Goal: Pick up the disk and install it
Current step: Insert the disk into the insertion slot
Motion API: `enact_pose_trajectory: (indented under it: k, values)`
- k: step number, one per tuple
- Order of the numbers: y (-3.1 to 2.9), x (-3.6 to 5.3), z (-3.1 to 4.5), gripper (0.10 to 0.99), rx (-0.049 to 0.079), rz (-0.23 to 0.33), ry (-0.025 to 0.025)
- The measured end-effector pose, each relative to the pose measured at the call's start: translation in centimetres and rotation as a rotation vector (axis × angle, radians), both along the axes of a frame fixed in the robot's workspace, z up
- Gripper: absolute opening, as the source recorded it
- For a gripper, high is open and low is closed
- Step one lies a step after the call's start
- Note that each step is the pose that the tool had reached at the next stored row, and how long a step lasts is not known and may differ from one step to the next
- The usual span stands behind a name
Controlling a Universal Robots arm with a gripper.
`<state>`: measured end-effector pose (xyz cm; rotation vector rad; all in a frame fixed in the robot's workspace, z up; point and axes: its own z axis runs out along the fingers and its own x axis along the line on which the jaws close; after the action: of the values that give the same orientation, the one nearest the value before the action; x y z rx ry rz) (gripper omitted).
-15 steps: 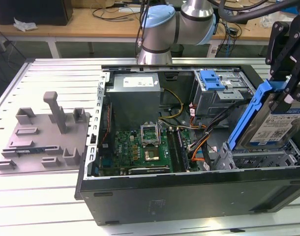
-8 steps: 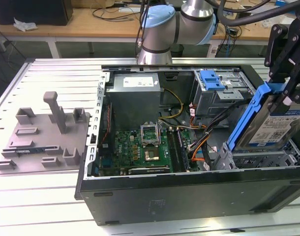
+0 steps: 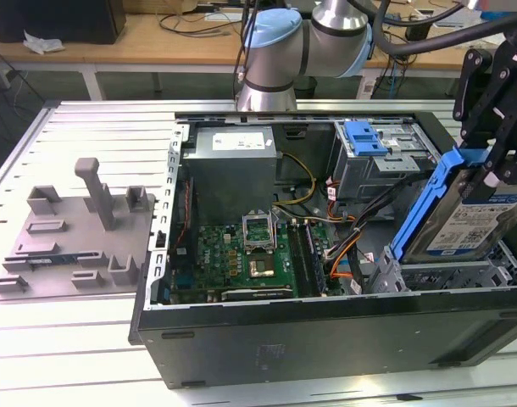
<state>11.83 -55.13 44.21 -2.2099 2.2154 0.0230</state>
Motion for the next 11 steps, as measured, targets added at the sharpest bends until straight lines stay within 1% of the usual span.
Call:
enact_pose_trajectory:
  k: [5, 11]
  values:
    - [0.0, 0.01, -0.31, 0.369, 0.0, 0.0, 0.0]
    - [0.0, 0.01, -1.01, 0.369, 0.0, 0.0, 0.0]
